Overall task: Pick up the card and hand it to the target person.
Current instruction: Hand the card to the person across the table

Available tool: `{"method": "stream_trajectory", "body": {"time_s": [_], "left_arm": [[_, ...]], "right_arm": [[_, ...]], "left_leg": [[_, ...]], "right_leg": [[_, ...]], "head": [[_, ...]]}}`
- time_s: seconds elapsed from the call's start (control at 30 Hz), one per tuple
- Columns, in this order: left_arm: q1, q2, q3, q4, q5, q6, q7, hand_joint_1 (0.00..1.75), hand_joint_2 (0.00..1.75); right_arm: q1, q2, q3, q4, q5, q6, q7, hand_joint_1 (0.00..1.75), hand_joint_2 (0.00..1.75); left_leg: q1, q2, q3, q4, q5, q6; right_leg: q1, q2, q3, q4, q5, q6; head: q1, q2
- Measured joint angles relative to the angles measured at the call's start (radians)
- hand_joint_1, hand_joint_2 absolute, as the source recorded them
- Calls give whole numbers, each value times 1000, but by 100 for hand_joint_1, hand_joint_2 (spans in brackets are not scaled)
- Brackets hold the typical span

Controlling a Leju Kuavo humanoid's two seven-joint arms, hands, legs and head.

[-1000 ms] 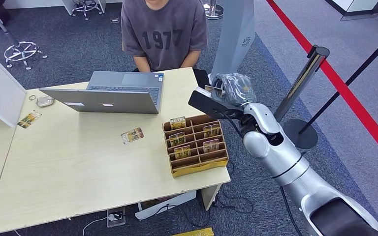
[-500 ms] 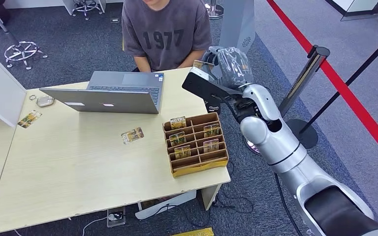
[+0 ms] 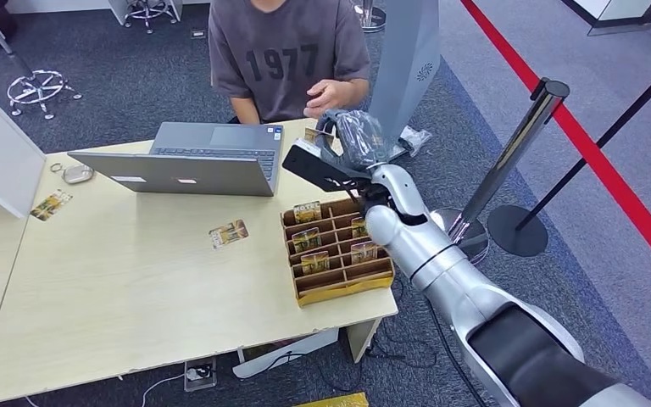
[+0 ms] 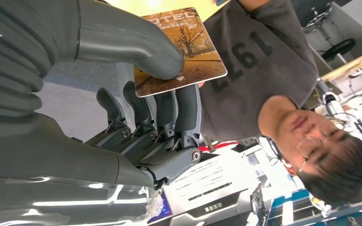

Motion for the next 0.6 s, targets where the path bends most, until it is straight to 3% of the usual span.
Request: {"method": "stream_trajectory", "body": {"time_s": [0.43,0.5,0.6], "left_arm": [[-3,-1,-10,0,-7,1,5,0,0],[-3,-1,-10,0,-8,1,5,0,0],[-3,-2,-10,0,-10,2,5,0,0]], "right_arm": [[-9,78,-7,234,43,-193,-78,137,175],[-9,82,-11,244,49,-223,-92,111,175],[-8,89,-20,257,56,-260,-105,25,175]], "left_leg": [[0,0,1,0,0,0],[0,0,1,0,0,0],[0,0,1,0,0,0]], "right_leg": [[0,0,0,0,0,0],[0,0,0,0,0,0],[0,1,0,0,0,0]], "head": [[0,0],[0,0],[0,0]]}}
